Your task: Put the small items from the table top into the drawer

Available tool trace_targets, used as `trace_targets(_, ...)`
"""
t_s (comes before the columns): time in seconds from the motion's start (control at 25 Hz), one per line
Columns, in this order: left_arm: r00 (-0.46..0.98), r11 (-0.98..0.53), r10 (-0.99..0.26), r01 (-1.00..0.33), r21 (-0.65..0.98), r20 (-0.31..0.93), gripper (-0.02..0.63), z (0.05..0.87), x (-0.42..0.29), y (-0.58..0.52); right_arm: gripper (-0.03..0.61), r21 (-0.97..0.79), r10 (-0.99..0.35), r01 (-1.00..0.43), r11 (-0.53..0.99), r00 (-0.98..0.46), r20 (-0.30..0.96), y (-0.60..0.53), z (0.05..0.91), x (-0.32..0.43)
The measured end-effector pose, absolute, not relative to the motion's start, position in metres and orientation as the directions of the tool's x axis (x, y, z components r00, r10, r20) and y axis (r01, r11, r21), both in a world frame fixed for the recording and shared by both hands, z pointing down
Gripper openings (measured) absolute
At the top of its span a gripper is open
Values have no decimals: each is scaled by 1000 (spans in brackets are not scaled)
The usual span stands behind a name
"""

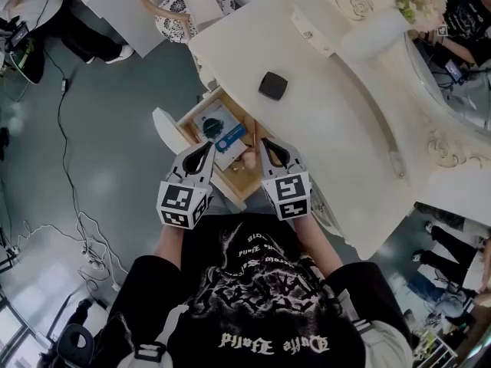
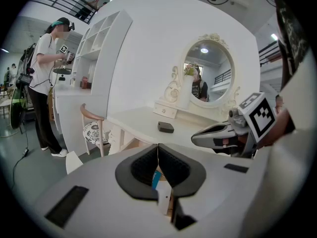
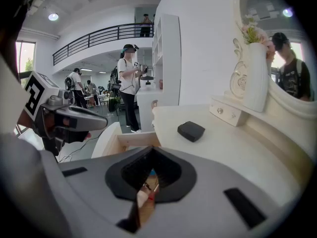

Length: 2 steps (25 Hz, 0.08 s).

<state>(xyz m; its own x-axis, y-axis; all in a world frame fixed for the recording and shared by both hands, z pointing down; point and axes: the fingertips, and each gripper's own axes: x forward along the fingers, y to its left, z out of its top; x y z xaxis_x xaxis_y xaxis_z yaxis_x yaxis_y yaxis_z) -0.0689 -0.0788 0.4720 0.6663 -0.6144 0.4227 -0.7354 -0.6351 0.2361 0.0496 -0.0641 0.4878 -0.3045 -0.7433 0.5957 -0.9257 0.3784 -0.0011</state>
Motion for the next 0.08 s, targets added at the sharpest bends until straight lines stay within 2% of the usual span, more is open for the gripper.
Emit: trace_targets(0.08,668,-637,-611,-733,237,425,15,472,-67,-78,9,-1,-745,-926,377,-303,594,-63,487,50)
